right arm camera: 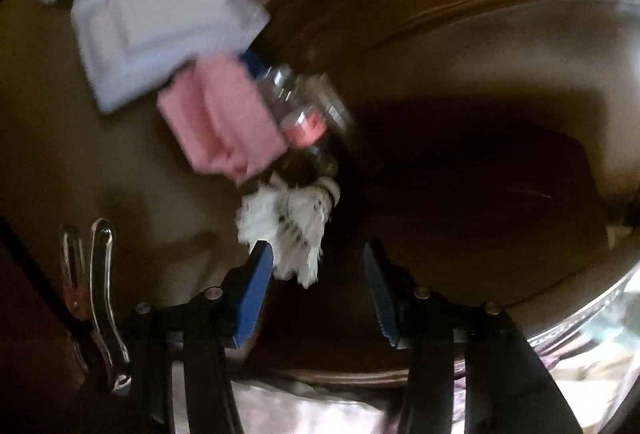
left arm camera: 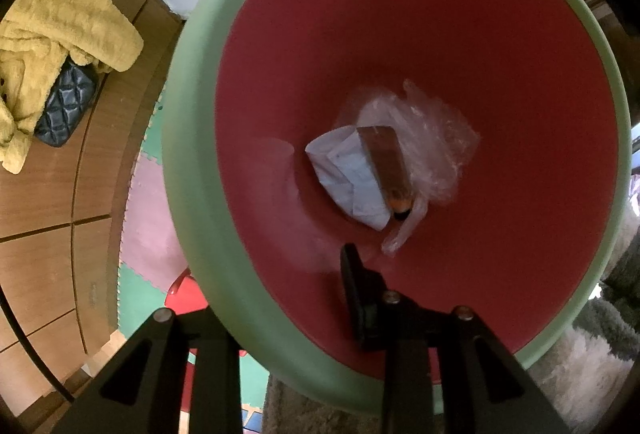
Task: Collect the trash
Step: 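Carry the shuttlecock over the bucket and open the right tool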
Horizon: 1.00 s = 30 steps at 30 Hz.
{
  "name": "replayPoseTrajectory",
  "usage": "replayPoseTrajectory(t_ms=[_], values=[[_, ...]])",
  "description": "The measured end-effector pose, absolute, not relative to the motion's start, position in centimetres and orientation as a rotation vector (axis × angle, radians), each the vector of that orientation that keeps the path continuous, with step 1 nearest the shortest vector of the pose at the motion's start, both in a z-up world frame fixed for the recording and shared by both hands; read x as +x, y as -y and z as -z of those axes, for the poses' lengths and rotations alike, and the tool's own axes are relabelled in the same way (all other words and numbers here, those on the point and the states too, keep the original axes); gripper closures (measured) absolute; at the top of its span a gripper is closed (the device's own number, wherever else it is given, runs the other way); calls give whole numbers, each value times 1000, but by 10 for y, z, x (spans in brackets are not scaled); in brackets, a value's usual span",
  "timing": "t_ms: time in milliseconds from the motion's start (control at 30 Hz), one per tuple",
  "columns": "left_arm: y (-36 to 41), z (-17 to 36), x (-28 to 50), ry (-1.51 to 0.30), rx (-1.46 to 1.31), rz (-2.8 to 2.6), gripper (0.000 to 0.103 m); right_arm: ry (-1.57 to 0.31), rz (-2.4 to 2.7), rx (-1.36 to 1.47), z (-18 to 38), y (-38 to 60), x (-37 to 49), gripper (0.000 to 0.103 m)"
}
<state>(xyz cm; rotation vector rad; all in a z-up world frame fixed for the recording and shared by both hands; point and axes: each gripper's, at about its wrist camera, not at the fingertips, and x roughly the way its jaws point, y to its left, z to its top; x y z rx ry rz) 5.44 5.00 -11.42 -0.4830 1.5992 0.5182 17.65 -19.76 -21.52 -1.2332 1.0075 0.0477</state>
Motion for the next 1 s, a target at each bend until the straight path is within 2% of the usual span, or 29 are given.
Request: replayPoseTrajectory(t_ms=[67, 133, 167, 200, 267, 467, 667, 833, 1000], values=[[-50, 114, 54, -1599, -482, -520, 73, -1003, -58, -1303, 224, 203, 176, 56], [-49, 115, 54, -1600, -481, -517, 73, -1012, -95, -1329, 234, 206, 182, 71], [-49, 115, 54, -1600, -480, -516, 72, -1012, -111, -1347, 237, 207, 186, 89], [-49, 114, 54, -1599, -481, -517, 72, -999, -118, -1369, 239, 208, 189, 96], [-49, 114, 54, -1598, -484, -518, 72, -946, -126, -1383, 233, 208, 194, 99], [-50, 113, 53, -1581, -494, -521, 72, -906, -175, -1332, 196, 199, 195, 101], [-51, 111, 51, -1554, -514, -522, 73, -836, -193, -1262, 130, 192, 169, 101], [-52, 110, 50, -1537, -523, -518, 73, -754, -243, -1207, 47, 182, 126, 101], [-53, 108, 47, -1509, -537, -513, 73, -765, -360, -1006, -45, 174, 79, 101]])
